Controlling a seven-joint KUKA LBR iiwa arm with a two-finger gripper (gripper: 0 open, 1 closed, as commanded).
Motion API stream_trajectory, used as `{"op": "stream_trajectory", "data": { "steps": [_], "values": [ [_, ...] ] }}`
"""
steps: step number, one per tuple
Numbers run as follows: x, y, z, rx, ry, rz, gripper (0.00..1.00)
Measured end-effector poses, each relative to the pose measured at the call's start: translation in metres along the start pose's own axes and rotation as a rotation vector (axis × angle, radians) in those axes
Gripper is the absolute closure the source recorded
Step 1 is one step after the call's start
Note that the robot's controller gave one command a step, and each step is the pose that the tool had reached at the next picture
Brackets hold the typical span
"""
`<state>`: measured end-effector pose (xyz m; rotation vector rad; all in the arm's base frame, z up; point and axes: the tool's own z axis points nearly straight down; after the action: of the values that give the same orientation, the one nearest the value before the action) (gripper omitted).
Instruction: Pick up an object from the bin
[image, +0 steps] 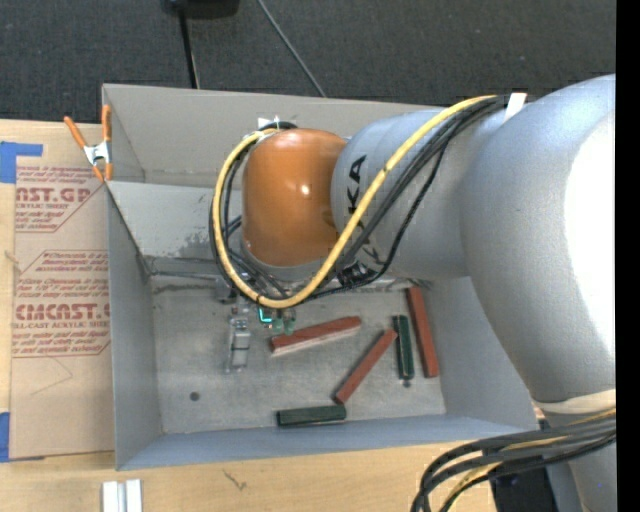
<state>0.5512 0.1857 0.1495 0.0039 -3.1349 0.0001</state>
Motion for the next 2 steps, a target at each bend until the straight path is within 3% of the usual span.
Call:
{"op": "stream_trajectory", "data": {
  "steps": [1,2],
  "values": [
    [-0.002,-0.001,-0.005,-0.001,-0.007,0.002,0.00],
    [-0.015,-0.040,0.009,-0.002,-0.009,-0.060,0.00]
  ]
}}
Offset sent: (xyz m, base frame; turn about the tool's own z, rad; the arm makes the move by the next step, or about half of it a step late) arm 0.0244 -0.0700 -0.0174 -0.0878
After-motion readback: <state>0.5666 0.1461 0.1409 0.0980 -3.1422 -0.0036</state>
